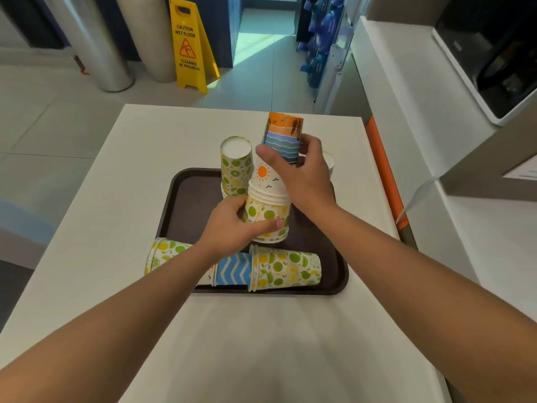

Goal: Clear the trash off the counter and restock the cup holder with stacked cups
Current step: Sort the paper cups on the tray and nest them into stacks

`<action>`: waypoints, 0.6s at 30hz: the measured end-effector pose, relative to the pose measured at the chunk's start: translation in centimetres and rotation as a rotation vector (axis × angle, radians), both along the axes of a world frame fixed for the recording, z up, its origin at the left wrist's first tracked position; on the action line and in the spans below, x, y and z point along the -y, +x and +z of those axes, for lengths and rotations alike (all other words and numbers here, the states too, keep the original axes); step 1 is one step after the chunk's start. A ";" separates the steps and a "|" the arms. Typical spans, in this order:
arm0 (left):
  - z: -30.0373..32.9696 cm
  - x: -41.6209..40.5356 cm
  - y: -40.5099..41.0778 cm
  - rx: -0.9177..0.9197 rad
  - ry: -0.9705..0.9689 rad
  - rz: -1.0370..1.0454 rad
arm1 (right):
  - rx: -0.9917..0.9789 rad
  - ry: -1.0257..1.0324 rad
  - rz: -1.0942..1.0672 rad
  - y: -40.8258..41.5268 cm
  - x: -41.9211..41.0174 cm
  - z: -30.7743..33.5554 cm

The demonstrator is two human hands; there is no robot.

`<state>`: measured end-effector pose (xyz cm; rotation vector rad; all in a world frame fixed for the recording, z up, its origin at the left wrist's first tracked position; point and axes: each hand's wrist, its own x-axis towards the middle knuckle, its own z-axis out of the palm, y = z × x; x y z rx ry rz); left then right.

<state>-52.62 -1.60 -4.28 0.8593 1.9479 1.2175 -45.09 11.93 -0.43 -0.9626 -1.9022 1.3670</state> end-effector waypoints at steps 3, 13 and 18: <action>0.3 -0.3 0.2 -0.014 0.000 -0.040 | 0.019 -0.036 -0.017 -0.4 -0.5 -0.1; 0.0 1.3 -0.7 -0.006 -0.089 -0.078 | 0.058 0.024 -0.106 -1.3 -0.8 -0.1; -0.2 2.5 -1.4 -0.051 -0.108 -0.087 | 0.035 0.017 -0.134 -2.1 -1.6 1.0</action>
